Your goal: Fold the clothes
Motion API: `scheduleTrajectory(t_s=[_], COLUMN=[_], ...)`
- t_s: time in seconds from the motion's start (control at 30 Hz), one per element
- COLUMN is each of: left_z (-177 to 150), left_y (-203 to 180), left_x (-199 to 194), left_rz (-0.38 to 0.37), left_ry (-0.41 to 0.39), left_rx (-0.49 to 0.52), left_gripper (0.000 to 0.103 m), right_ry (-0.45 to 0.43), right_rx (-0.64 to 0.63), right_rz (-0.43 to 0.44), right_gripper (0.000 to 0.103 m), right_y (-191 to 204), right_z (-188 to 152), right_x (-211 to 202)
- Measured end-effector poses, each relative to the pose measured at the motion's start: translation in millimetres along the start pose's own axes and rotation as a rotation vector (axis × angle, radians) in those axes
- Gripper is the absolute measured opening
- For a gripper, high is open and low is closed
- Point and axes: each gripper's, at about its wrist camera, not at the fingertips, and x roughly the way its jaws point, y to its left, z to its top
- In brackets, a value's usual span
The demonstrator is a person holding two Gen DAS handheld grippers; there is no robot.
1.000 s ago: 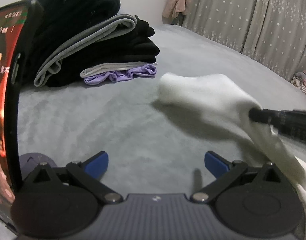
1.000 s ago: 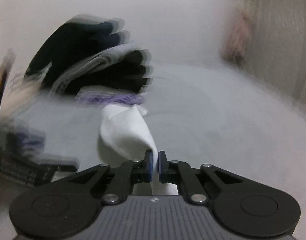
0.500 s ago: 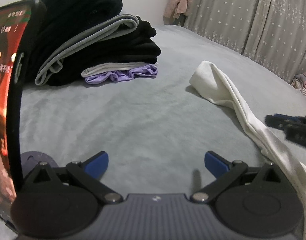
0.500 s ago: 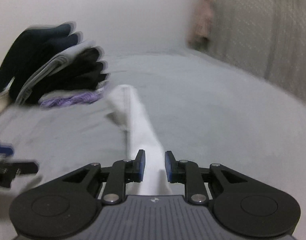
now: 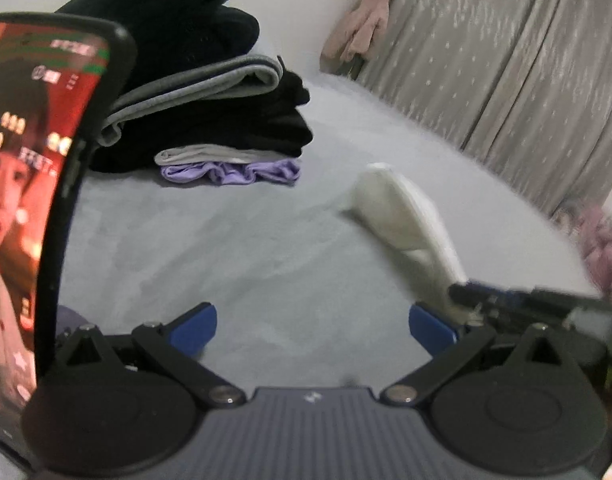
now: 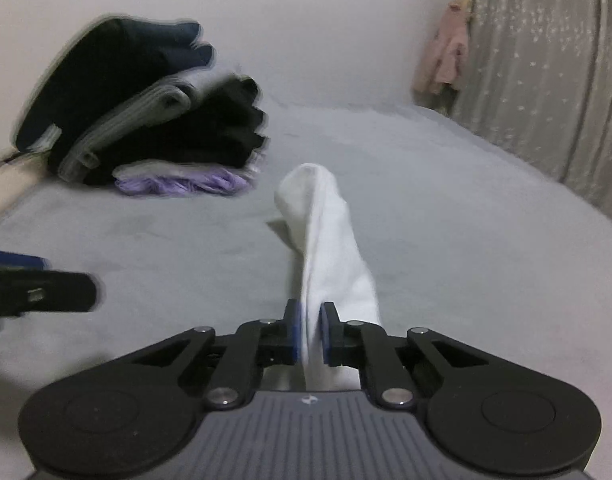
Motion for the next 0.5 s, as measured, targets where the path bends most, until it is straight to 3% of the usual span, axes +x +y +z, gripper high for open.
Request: scheduleTrajectory(t_s=[0.2, 0.33, 0.37, 0.43, 0.5], left_z=[-1.9, -1.3, -0.5, 0.8, 0.5], left_y=[7.7, 14.3, 15.3, 16.9, 16.8], left_x=[7.3, 12.1, 13.2, 15.4, 17.6], left_rz=[-0.055, -0.046, -0.037, -0.024, -0.017], left_ry=[0.059, 0.07, 0.067, 0.063, 0.065], left_rx=[-0.086, -0.128, -0.13, -0.138, -0.137], left_gripper=[0.103, 0.103, 0.103, 0.103, 0.103], right_ry=[0.082, 0.198, 0.21, 0.208, 0.173], right_rx=[0.021, -0.064, -0.082, -0.07, -0.045], right_rz=[0.221, 0.256, 0.261, 0.291, 0.292], right_gripper=[0.009, 0.013, 0.02, 0.027, 0.027], right_y=[12.4, 26.6, 28.1, 24.2, 16.6], right_z=[-7.3, -13.7, -12.3, -2.8, 9.5], right_x=[-20.1, -7.4, -7.5, -11.6, -16.6])
